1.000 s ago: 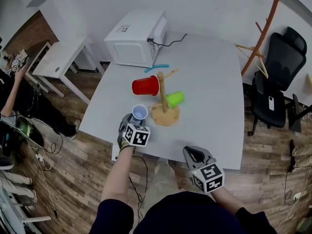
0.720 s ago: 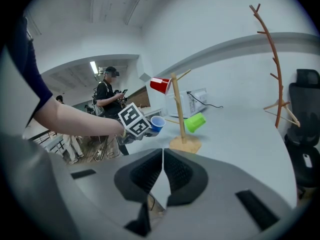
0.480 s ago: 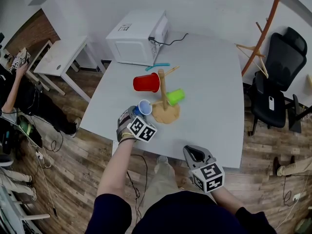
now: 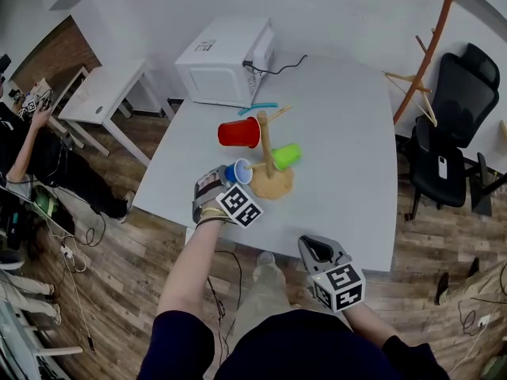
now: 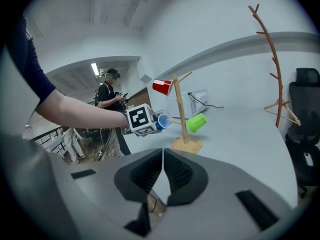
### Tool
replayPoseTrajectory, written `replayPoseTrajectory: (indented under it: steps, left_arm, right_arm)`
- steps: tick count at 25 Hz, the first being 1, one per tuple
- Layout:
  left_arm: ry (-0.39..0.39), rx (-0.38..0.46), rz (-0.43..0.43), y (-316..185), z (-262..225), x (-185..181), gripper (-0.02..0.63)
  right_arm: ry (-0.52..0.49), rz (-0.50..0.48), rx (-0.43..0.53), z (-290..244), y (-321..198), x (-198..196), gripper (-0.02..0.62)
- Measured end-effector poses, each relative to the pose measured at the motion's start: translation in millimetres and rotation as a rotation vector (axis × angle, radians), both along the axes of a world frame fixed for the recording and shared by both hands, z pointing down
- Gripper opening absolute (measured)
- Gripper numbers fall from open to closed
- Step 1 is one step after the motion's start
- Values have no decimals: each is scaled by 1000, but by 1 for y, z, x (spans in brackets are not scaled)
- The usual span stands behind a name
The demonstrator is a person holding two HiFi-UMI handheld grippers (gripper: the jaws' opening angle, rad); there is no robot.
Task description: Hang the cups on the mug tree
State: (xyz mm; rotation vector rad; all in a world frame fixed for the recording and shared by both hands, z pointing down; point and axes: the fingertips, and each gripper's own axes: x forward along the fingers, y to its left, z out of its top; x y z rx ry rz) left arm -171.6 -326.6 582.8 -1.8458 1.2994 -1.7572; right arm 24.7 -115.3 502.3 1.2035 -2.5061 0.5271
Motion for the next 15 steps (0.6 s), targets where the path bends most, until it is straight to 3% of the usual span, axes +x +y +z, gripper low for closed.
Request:
replayPoseTrajectory:
  steps: [8,15]
  left_arm:
    - [-149,9,26,-3,-14,10,249]
    - [-193,21,45,0,-19,23,249]
  right_arm:
    - [2,6,-2,1,8,10,32]
    - [1,12,3,0,15,17,32]
